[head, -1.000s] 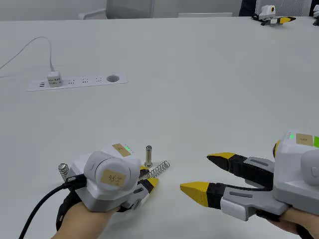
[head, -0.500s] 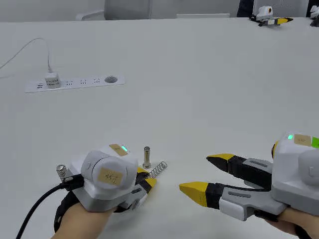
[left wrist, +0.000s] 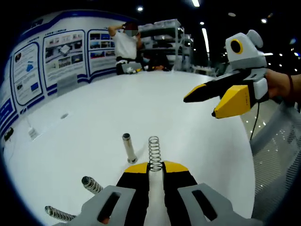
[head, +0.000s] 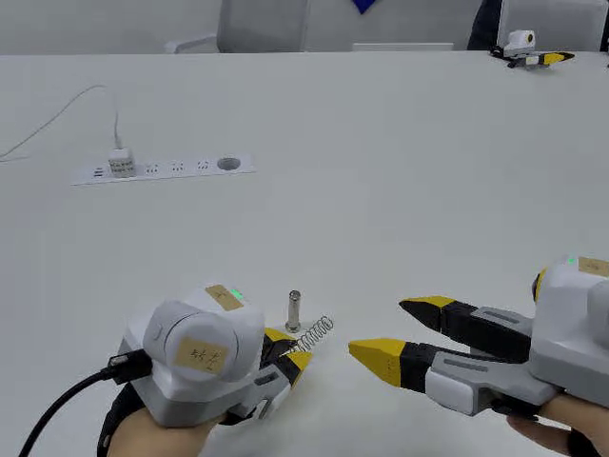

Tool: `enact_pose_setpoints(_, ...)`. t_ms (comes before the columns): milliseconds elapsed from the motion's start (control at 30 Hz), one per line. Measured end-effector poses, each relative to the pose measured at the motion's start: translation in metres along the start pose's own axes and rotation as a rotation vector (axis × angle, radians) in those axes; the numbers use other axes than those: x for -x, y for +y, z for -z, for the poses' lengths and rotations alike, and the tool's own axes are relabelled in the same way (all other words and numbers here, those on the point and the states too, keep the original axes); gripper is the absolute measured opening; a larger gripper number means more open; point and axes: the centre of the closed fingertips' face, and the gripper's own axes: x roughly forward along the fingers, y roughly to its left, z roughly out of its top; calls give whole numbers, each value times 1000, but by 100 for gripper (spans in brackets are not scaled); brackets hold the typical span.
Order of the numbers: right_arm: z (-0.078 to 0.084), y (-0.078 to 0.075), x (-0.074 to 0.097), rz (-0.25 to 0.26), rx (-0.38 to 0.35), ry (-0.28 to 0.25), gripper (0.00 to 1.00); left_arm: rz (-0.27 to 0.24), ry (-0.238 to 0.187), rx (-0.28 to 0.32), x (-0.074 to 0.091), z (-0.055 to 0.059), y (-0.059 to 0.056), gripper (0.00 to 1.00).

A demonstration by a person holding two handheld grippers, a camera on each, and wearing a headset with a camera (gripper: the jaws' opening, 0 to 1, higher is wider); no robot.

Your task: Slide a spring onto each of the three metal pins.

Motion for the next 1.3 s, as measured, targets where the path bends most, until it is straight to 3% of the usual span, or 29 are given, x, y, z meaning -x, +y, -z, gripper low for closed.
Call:
enact_pose_setpoints(400,-12,11,-13,-41,-83,-20,49,22,-116,64,28,-19,-5,10)
enact_pose_setpoints(700,-20,24,-22,-93,-210,-43,40,32,-180,90,46,-28,-10,10)
enact_pose_setpoints(1033,-19,39,-27,-141,-286,-30,31,49,-250,92,58,-38,-17,10)
enact_pose_setpoints(1300,-23,50,-30,-208,-414,-62,24,62,-290,75,66,-44,-24,10)
